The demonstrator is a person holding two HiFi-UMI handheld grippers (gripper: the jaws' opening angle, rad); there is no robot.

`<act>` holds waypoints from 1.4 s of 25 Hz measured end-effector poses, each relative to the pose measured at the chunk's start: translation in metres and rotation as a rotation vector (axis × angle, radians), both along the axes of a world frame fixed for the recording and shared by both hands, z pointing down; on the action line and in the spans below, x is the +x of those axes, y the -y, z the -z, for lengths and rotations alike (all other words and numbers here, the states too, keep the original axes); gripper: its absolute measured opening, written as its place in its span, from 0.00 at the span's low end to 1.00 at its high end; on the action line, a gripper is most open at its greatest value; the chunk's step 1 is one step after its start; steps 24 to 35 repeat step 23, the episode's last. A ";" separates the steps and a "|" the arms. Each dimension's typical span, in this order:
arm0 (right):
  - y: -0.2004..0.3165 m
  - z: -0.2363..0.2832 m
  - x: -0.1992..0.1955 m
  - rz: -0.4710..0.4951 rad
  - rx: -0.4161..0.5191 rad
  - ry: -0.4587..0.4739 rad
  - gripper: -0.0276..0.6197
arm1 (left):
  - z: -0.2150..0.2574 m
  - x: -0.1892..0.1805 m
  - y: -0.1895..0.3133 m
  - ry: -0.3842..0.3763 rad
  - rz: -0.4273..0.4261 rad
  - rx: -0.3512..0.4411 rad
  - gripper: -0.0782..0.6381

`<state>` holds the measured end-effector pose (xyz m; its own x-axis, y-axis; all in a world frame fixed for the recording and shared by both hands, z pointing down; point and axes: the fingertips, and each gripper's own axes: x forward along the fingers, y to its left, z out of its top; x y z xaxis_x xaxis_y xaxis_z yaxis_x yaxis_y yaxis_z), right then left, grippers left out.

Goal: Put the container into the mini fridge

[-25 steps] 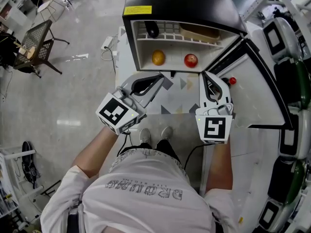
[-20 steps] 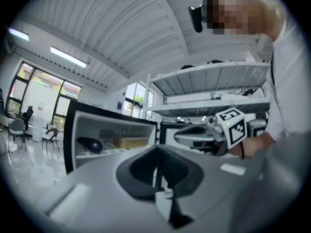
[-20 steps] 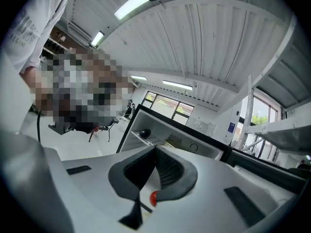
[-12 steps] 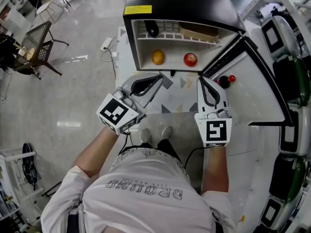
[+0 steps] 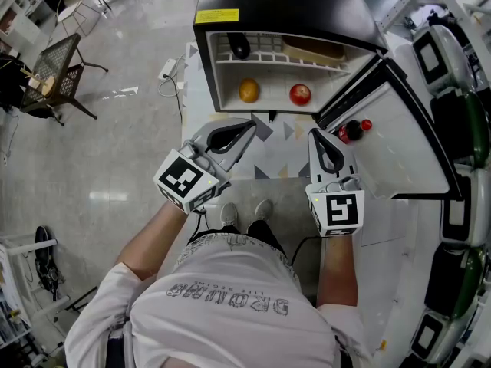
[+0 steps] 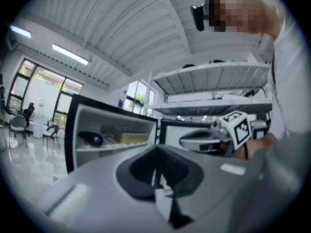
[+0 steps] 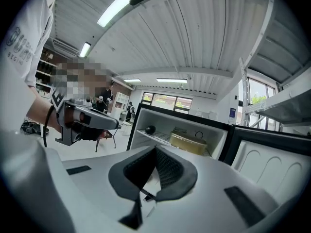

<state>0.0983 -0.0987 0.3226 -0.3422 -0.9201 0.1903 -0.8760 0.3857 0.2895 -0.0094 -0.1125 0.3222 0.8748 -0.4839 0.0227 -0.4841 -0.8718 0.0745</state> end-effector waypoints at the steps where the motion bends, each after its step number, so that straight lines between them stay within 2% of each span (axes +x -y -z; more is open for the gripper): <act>1: 0.000 -0.001 0.000 0.002 -0.002 0.003 0.04 | 0.000 0.001 0.000 -0.001 0.000 0.000 0.12; 35: 0.013 -0.005 0.003 0.030 -0.021 -0.004 0.04 | 0.002 0.008 0.013 0.000 0.010 0.005 0.12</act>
